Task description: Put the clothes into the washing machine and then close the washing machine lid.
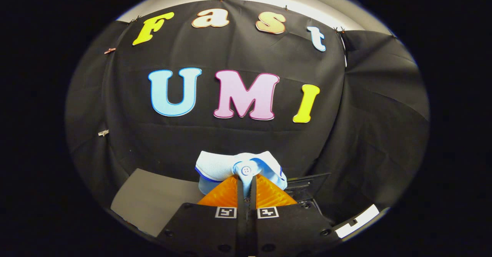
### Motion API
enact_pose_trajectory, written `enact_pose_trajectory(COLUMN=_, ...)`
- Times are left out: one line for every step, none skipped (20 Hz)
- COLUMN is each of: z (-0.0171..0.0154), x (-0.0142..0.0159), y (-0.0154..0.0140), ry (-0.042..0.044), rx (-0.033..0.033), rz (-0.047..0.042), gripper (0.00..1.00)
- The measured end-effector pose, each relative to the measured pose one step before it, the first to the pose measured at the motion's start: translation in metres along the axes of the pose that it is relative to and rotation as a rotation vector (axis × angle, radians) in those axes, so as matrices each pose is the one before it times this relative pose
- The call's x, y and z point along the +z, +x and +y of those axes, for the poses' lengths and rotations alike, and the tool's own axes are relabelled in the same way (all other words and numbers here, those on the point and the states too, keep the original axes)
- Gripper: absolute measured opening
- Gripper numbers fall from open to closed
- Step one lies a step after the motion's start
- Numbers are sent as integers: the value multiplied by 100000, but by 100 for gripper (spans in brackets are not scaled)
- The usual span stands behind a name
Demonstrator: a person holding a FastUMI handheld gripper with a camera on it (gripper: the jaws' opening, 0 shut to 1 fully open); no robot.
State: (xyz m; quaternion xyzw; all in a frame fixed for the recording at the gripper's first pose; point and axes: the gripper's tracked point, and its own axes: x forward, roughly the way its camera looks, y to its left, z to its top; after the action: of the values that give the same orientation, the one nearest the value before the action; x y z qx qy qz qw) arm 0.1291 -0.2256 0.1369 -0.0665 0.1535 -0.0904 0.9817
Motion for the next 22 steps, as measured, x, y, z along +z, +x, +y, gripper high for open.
enact_pose_trajectory(z=-1815, x=-50, y=361, ry=506, rx=-775, rz=-75, gripper=5)
enact_pose_trajectory(z=-1605, x=-418, y=284, ry=767, rx=-481, rz=114, gripper=5)
enact_pose_trajectory(z=-1515, x=-581, y=194, ry=89, rx=-448, rz=551, gripper=5)
enact_pose_trajectory(z=-1600, x=-485, y=224, ry=-763, rx=-1130, rz=201, gripper=5)
enact_pose_trajectory(z=-1329, x=-716, y=267, ry=-558, rx=-577, rz=949, gripper=5)
enact_pose_trajectory(z=-1334, x=-666, y=443, ry=-465, rx=-1356, rz=1111, gripper=5)
enact_pose_trajectory(z=-995, x=-725, y=439, ry=-529, rx=-761, rz=964, gripper=5)
enact_pose_trajectory(z=-1027, x=-763, y=573, ry=-725, rx=-1046, rz=1837, gripper=5)
enact_pose_trajectory(z=-922, x=-568, y=396, ry=-1443, rx=-782, rz=1011, gripper=5)
enact_pose_trajectory(z=-801, x=-663, y=433, ry=-180, rx=-826, rz=1111, gripper=5)
enact_pose_trajectory(z=-634, x=-523, y=543, ry=304, rx=108, rz=416, gripper=5)
enact_pose_trajectory(z=-546, x=-631, y=603, ry=11, rx=188, rz=630, gripper=5)
enact_pose_trajectory(z=-546, x=-868, y=1035, ry=224, rx=-364, rz=1810, gripper=5)
enact_pose_trajectory(z=-216, x=-1119, y=897, ry=284, rx=767, rz=1942, gripper=5)
enact_pose_trajectory(z=-319, x=-1261, y=718, ry=-389, rx=141, rz=2084, gripper=5)
enact_pose_trajectory(z=-26, x=-1064, y=821, ry=-1522, rx=767, rz=805, gripper=5)
enact_pose_trajectory(z=-82, x=-1283, y=684, ry=-1100, rx=779, rz=1158, gripper=5)
enact_pose_trajectory(z=98, x=-1369, y=878, ry=-1262, rx=743, rz=1377, gripper=5)
enact_pose_trajectory(z=-360, x=-1433, y=938, ry=-1467, rx=-879, rz=2021, gripper=5)
enact_pose_trajectory(z=-134, x=-1413, y=873, ry=-967, rx=36, rz=2787, gripper=5)
enact_pose_trajectory(z=120, x=-1738, y=1204, ry=-678, rx=311, rz=2763, gripper=5)
enact_pose_trajectory(z=42, x=-1476, y=1054, ry=217, rx=440, rz=2135, gripper=5)
